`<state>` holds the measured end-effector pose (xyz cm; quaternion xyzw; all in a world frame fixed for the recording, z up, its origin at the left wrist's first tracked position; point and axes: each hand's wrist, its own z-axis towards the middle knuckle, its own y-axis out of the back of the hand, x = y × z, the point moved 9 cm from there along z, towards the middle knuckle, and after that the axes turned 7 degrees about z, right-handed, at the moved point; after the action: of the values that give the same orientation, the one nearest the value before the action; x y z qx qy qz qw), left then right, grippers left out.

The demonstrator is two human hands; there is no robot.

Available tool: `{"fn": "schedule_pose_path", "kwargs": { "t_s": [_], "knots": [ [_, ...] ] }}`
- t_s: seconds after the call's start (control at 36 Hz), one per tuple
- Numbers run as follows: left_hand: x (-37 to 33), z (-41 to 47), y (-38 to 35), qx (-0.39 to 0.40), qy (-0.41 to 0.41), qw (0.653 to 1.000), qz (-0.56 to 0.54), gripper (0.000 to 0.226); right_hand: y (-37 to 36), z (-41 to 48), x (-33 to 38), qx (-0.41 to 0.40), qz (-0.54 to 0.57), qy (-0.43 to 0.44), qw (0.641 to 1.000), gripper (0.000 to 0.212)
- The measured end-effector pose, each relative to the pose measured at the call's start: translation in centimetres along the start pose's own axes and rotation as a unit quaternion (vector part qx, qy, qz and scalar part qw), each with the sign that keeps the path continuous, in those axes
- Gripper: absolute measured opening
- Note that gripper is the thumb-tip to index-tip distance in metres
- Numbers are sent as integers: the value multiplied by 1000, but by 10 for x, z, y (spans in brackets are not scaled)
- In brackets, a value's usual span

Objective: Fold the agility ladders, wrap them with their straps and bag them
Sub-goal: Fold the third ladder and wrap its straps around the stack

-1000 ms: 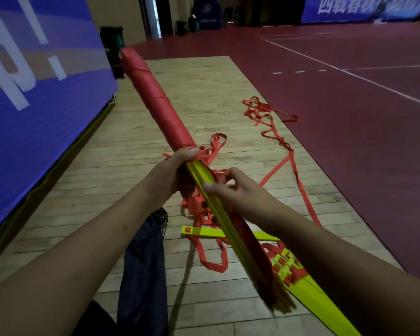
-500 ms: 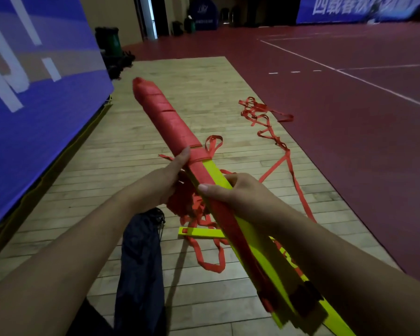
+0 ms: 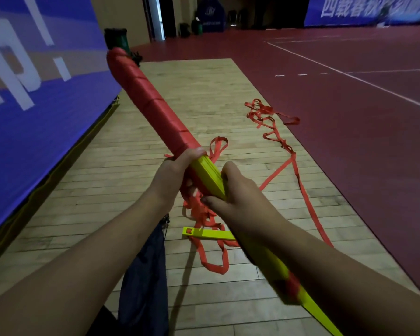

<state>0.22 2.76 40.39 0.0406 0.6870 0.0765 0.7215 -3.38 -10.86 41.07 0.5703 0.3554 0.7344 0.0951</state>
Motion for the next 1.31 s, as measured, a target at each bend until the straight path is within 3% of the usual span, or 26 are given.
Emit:
{"fn": "schedule_pose_path", "kwargs": {
  "t_s": [0.06, 0.14, 0.19, 0.25, 0.39, 0.53, 0.58, 0.67, 0.72, 0.86, 1.0, 1.06, 1.14, 1.22, 1.31],
  "knots": [
    [-6, 1, 2, 18, -20, 1000, -13, 50, -3, 0, -5, 30, 89, -32, 995, 43],
    [-14, 0, 2, 66, -51, 995, -55, 46, -15, -4, -16, 103, 187, -104, 971, 69],
    [-15, 0, 0, 83, -61, 992, -72, 55, -28, -11, -12, 174, 236, -105, 950, 52],
    [-15, 0, -2, 92, -63, 990, -86, 63, -30, -16, -5, 190, 253, -90, 945, 33],
    [-8, 5, -2, 134, -3, 987, -92, 68, -12, -6, 0, 92, 206, -63, 972, 32],
    [16, 4, 8, 125, 97, 976, 147, 101, 16, 2, -10, -26, 97, -60, 993, 40],
    [15, 3, 3, 122, 103, 980, 117, 92, 25, 1, -12, -66, 45, -65, 995, 42],
    [7, 6, -6, 99, 83, 991, 33, 51, 30, -1, -14, -99, 21, -57, 993, 35],
    [8, 7, -6, 77, 84, 993, 18, 39, 28, -2, -12, -98, 5, -46, 994, 32],
    [13, 5, -5, 86, 106, 991, 6, 44, 17, -2, -8, -93, 3, -27, 995, 37],
    [16, 1, -7, 88, 114, 989, -21, 57, 16, -3, 13, -159, -166, 57, 972, 41],
    [16, 0, -5, 83, 107, 990, -46, 57, 15, -1, 14, -158, -173, 62, 970, 50],
    [9, 0, -2, 101, 64, 992, -40, 51, 11, 4, 5, -111, -61, 16, 992, 52],
    [1, -1, -2, 143, 7, 989, -36, 53, -4, 8, -11, 43, 92, -78, 992, 36],
    [-6, -6, -10, 212, -39, 976, -20, 60, -13, 2, -22, 168, 120, -100, 973, 34]
  ]
}}
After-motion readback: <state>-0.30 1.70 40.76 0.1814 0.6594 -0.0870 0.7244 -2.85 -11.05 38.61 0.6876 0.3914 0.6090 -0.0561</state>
